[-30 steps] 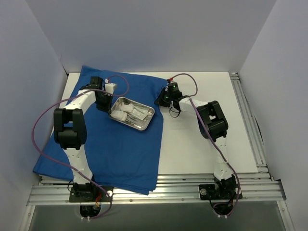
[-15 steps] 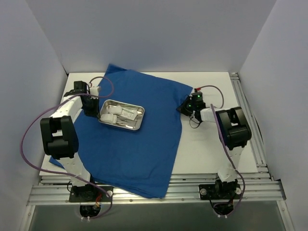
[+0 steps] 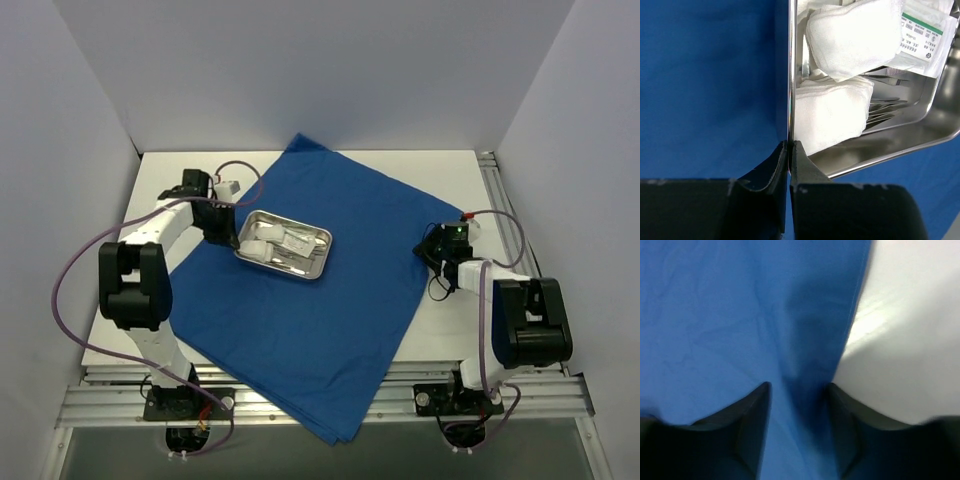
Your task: Prepare the surgical pack
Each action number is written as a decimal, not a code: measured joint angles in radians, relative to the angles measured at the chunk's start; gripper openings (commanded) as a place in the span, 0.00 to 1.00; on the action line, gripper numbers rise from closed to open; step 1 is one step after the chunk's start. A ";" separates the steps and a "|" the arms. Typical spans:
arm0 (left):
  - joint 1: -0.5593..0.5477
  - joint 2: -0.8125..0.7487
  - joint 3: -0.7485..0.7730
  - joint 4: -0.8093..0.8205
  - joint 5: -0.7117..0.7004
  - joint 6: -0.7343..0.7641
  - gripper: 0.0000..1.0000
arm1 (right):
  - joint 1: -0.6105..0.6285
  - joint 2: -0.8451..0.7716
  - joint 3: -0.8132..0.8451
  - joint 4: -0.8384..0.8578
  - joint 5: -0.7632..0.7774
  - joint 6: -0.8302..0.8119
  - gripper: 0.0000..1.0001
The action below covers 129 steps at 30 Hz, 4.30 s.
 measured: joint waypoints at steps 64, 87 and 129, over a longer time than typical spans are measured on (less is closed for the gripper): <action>0.519 0.030 -0.156 -0.165 -0.230 0.346 0.02 | 0.486 0.243 0.469 -0.378 -0.119 -0.326 0.05; 0.478 0.100 -0.051 -0.033 -0.188 0.302 0.02 | 0.520 0.198 0.462 -0.451 -0.009 -0.233 0.00; 0.481 0.056 -0.111 0.027 -0.177 0.303 0.02 | 0.533 0.139 0.312 -0.280 0.037 -0.054 0.00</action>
